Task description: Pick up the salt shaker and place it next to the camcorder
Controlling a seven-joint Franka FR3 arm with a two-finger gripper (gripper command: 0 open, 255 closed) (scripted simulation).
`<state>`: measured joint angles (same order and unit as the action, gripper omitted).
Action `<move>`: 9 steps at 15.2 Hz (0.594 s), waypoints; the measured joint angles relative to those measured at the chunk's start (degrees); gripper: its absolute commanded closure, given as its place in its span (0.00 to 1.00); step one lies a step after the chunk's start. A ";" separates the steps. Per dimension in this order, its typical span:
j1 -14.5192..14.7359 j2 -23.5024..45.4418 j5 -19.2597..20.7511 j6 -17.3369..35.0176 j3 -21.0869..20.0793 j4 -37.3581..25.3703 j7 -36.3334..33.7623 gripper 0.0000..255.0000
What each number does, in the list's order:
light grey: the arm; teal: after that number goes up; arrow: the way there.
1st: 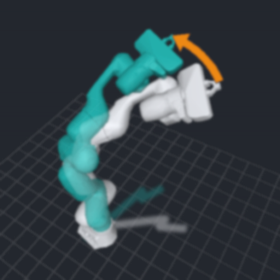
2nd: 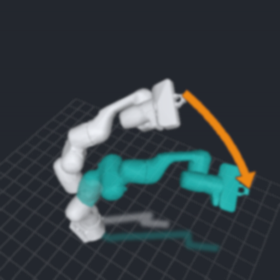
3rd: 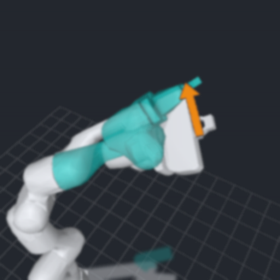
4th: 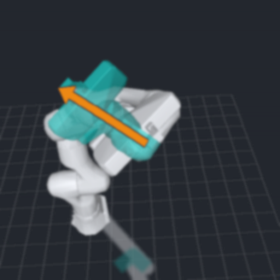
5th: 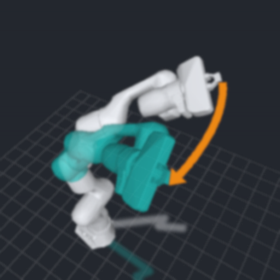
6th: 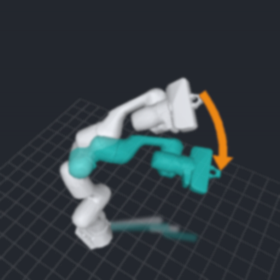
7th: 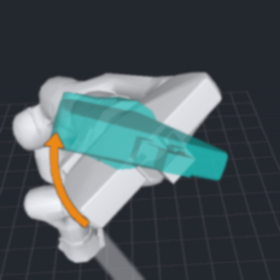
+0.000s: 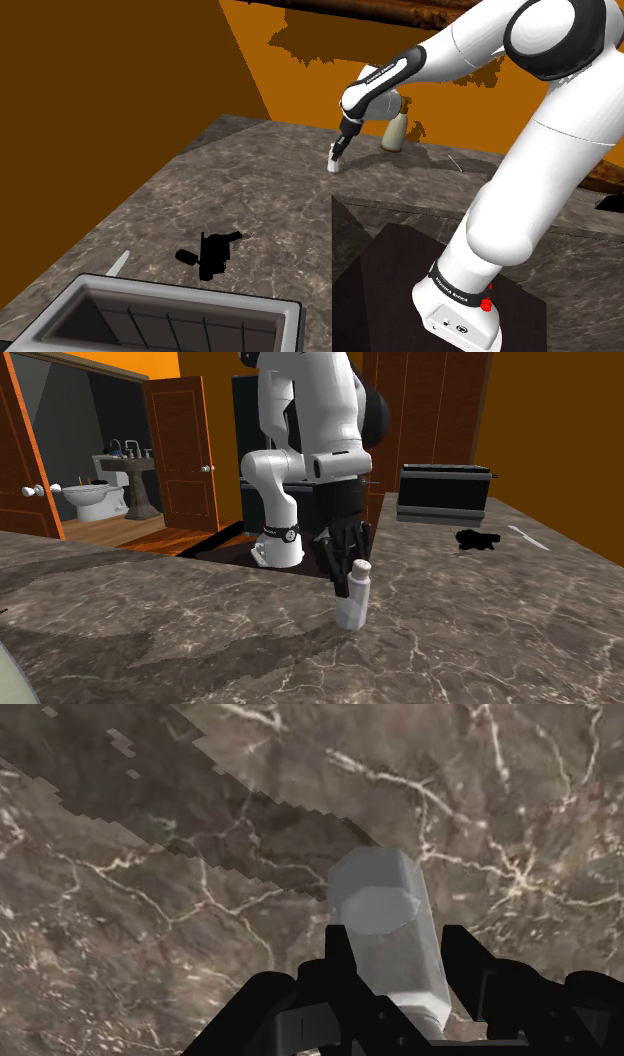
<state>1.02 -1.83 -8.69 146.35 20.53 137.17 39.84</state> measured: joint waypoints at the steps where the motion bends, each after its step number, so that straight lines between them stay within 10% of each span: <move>1: 0.00 -0.43 0.43 -0.70 -0.05 -0.32 -0.43 1.00; 9: -0.33 -4.51 3.63 -6.67 -0.40 -2.62 -3.25 1.00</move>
<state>0.68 -6.34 -5.06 139.68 20.13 134.55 36.59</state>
